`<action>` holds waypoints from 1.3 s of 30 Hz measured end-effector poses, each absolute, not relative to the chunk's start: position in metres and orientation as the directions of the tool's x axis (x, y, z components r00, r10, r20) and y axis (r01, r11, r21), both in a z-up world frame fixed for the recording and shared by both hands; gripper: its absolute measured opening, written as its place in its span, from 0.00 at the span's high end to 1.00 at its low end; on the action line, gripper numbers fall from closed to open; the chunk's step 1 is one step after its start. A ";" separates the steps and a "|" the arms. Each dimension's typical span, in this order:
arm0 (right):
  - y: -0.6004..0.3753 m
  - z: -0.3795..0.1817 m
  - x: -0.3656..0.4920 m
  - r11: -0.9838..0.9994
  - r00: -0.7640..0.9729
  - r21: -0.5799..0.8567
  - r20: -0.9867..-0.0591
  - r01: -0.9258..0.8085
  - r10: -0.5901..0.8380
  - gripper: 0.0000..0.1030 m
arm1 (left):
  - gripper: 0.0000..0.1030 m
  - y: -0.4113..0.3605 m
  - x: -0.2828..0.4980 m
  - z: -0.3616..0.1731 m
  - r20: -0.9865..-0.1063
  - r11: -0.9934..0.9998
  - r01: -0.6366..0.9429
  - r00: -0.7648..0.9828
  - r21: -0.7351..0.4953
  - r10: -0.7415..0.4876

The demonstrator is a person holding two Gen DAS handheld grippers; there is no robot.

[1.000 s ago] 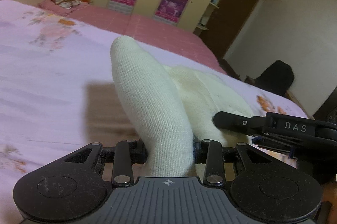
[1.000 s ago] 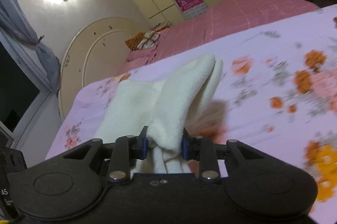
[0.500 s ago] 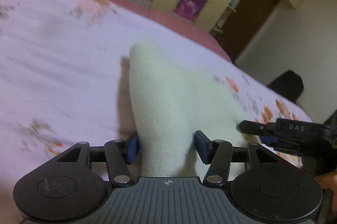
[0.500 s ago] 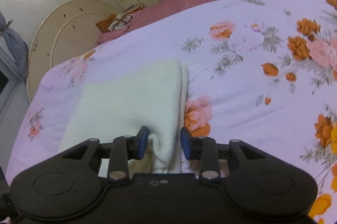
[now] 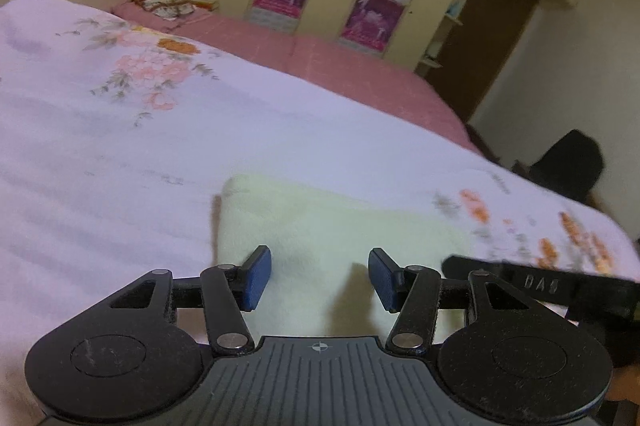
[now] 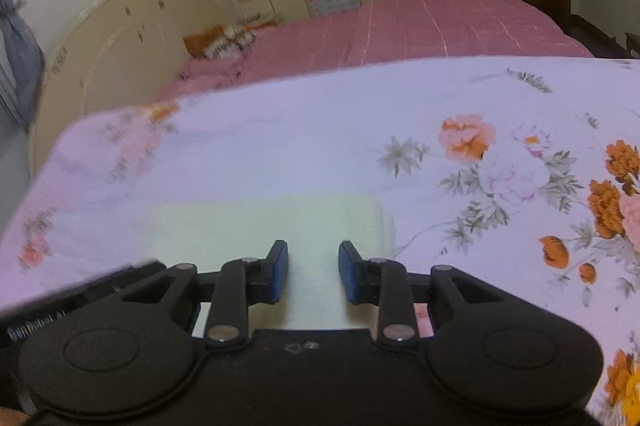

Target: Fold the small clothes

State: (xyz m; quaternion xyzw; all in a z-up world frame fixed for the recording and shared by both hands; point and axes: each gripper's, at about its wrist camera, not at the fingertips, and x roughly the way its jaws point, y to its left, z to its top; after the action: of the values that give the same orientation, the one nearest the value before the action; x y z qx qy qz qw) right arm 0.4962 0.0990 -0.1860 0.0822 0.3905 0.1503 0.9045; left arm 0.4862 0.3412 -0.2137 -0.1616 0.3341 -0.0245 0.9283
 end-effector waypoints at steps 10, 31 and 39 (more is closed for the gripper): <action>0.097 -0.169 0.467 0.931 0.669 0.247 -0.648 -0.267 0.364 0.72 | 0.47 0.340 0.441 -0.194 -0.585 0.947 -0.022 0.791 -0.320 -0.179; 0.089 -0.175 0.348 0.944 0.649 0.200 -0.688 -0.261 0.325 0.74 | 0.47 0.309 0.338 -0.206 -0.658 0.976 0.000 0.738 -0.218 -0.147; 0.093 -0.197 0.330 0.959 0.618 0.175 -0.736 -0.221 0.277 0.72 | 0.24 0.295 0.322 -0.222 -0.673 0.981 0.013 0.726 -0.193 -0.142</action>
State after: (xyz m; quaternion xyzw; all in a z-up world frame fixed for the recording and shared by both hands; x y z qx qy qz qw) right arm 0.3302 0.0926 -0.1974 0.0336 0.4145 0.1387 0.8988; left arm 0.3223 0.2952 -0.2224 -0.0878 0.3678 -0.0418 0.9248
